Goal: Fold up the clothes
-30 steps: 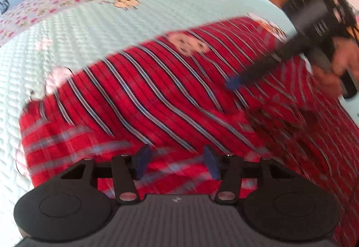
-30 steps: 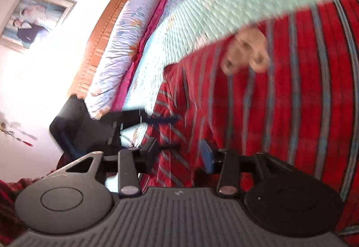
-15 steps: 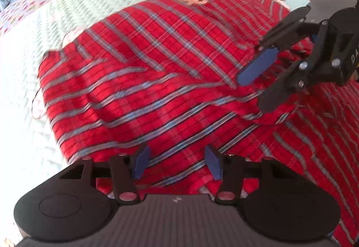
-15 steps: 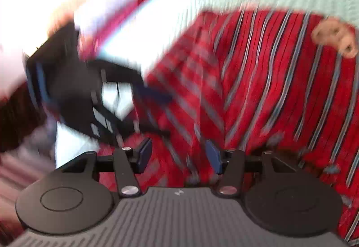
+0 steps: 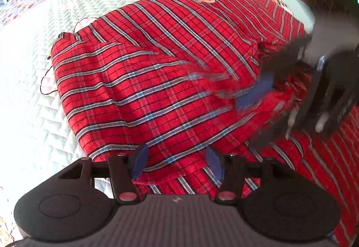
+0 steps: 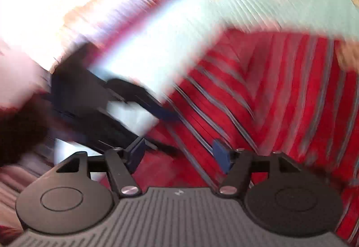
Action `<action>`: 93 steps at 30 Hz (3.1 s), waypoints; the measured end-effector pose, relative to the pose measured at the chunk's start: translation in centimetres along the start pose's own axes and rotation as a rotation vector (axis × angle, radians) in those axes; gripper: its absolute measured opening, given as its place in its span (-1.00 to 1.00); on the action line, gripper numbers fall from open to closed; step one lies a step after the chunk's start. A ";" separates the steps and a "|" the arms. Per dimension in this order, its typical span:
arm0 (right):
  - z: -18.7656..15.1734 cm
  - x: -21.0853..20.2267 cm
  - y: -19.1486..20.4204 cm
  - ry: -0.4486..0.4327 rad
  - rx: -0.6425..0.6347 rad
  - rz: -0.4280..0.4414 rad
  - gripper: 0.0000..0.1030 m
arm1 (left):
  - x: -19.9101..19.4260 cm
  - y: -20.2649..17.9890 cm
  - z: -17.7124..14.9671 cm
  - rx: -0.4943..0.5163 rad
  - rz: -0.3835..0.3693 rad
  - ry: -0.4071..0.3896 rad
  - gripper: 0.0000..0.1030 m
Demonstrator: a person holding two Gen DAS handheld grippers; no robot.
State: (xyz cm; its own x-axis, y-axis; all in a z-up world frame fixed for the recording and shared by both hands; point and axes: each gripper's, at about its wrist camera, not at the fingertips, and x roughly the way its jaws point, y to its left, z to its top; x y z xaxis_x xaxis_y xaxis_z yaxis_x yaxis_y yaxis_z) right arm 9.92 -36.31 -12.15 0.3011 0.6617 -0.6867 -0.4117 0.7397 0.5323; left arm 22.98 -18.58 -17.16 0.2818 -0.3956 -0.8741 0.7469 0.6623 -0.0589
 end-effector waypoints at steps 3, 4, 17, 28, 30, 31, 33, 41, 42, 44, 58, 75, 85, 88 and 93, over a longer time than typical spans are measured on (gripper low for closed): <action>-1.9 0.4 -0.3 0.003 0.098 0.058 0.47 | -0.4 0.1 -0.2 -0.010 0.004 0.000 0.16; -2.4 -0.1 -0.4 -0.005 0.120 0.083 0.47 | -0.6 0.2 -0.3 -0.020 0.003 -0.001 0.16; -1.5 -2.4 -1.3 0.003 0.218 0.128 0.46 | -5.2 -0.1 -1.8 -0.297 0.067 -0.171 0.17; 2.7 0.4 -0.6 -0.079 0.231 0.165 0.47 | -1.8 2.1 -5.3 -0.403 0.071 -0.049 -0.05; 3.4 1.5 -0.5 -0.084 0.227 0.143 0.47 | -2.2 2.9 -5.6 -0.411 0.092 -0.052 -0.49; 3.9 2.2 -0.4 -0.083 0.210 0.129 0.47 | -2.4 3.1 -5.9 -0.409 0.106 -0.044 -0.48; 4.8 3.3 0.6 -0.092 0.141 0.126 0.47 | -2.6 3.2 -6.4 -0.399 0.121 -0.039 -0.47; 9.1 9.8 1.6 -0.168 0.254 0.357 0.17 | -3.4 2.7 -6.8 -0.404 0.131 -0.074 -0.39; 8.7 11.7 1.1 -0.099 0.286 0.350 0.16 | -3.8 2.7 -7.0 -0.414 0.138 -0.083 -0.32; 7.7 14.0 0.5 0.001 0.306 0.272 -0.31 | -4.7 2.6 -7.1 -0.424 0.149 -0.105 -0.21; 3.4 -4.1 -6.7 -0.435 0.472 0.202 0.20 | -4.3 1.0 0.4 -0.339 0.084 -0.263 0.02; -3.6 -10.6 -15.5 -0.521 0.585 0.167 0.31 | -2.8 -5.4 1.7 -0.189 0.108 -0.311 0.34; -5.3 -10.6 -13.7 -0.431 0.470 -0.027 0.24 | -0.3 -9.6 0.3 -0.133 0.146 -0.236 0.28; -6.2 -10.9 -10.2 -0.483 0.423 0.074 0.28 | -2.7 -11.3 -0.4 -0.144 0.179 -0.278 0.28; -9.1 -11.4 -7.5 -0.532 0.459 0.129 0.29 | -4.1 -13.2 -4.0 -0.205 0.230 -0.215 0.29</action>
State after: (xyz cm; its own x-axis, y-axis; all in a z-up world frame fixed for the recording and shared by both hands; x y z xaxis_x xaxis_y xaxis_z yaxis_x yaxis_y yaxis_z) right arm 1.78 -50.50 -12.86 0.7014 0.6311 -0.3313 -0.1045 0.5507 0.8281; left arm 9.55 -23.19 -14.72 0.5648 -0.3318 -0.7555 0.5190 0.8547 0.0126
